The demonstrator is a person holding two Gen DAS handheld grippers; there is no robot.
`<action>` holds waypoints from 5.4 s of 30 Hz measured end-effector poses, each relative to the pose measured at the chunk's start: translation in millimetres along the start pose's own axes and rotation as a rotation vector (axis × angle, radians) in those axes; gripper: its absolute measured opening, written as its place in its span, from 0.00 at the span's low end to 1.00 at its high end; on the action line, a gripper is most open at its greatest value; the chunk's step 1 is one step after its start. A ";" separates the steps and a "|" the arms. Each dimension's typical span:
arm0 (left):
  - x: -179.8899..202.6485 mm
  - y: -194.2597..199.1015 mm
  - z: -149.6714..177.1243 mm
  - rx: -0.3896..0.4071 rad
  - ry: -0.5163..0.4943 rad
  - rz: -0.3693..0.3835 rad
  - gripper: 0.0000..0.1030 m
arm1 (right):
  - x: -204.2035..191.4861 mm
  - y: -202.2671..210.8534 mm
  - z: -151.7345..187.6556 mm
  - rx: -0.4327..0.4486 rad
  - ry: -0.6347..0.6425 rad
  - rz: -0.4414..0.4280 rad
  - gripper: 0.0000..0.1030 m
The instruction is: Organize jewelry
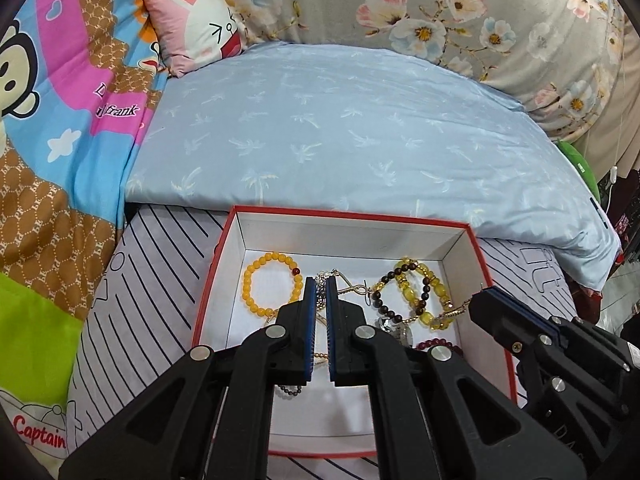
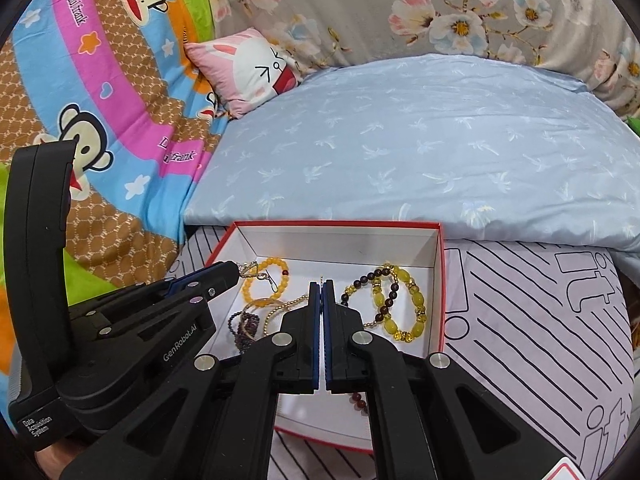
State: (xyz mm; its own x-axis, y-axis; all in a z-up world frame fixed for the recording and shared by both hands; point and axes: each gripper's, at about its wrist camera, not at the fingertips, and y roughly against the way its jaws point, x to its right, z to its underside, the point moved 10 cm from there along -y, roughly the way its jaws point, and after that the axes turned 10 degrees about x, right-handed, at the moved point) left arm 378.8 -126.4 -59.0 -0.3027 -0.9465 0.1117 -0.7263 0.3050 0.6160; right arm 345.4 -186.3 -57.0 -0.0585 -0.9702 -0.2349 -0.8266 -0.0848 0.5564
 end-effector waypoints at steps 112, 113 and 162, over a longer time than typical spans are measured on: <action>-13.8 94.7 75.9 -0.027 -0.042 -0.183 0.51 | -1.7 102.2 69.5 0.009 0.030 0.192 0.51; -14.0 95.2 76.2 -0.026 -0.041 -0.185 0.51 | -1.7 102.3 69.5 0.010 0.031 0.193 0.51; -31.2 96.7 77.5 -0.005 -0.011 -0.251 0.89 | 14.6 102.7 70.1 0.046 0.001 0.256 0.77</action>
State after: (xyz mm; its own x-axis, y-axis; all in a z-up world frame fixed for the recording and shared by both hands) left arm 270.3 -59.3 -63.3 -0.1198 -0.9913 -0.0536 -0.7764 0.0599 0.6273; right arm 220.4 -193.3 -59.2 -0.2690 -0.9589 -0.0905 -0.8095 0.1741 0.5608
